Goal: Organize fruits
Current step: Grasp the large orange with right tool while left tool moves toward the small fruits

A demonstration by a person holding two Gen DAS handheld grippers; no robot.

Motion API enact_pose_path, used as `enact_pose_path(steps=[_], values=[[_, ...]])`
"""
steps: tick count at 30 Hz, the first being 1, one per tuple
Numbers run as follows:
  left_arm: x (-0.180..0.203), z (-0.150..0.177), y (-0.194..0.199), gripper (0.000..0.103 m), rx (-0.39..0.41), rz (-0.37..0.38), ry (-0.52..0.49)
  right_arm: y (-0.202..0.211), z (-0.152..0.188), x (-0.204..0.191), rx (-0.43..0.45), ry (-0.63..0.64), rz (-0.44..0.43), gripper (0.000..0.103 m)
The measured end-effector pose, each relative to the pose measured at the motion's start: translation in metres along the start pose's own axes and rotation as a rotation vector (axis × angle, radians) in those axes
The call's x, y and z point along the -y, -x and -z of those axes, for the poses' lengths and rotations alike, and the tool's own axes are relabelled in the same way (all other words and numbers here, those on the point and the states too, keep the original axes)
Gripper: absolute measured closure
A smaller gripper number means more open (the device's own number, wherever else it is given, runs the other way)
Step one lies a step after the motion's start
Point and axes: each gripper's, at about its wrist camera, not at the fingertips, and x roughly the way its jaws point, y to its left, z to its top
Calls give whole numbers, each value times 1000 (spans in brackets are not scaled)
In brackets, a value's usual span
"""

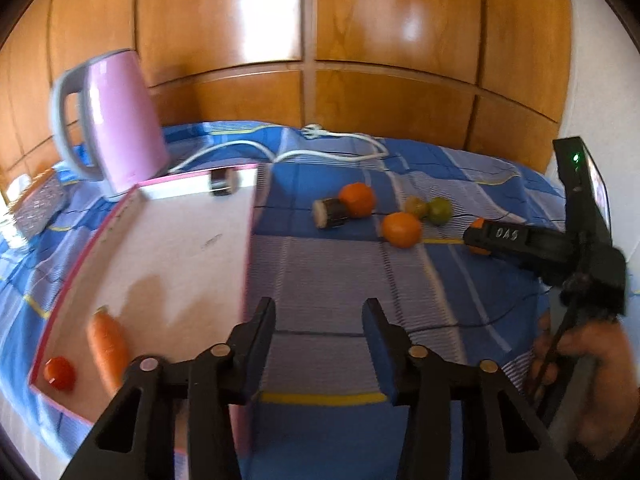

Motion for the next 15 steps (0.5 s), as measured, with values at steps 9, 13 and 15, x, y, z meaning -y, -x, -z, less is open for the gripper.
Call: enact_pose_path(steps=[9, 13, 15], values=[[20, -35, -36, 61, -81, 136, 62, 2, -3, 6, 15, -12, 69, 65], [26, -50, -53, 58, -88, 162, 85, 3, -4, 14, 23, -41, 86, 65], [29, -56, -62, 54, -103, 176, 101, 3, -4, 15, 21, -43, 85, 65]])
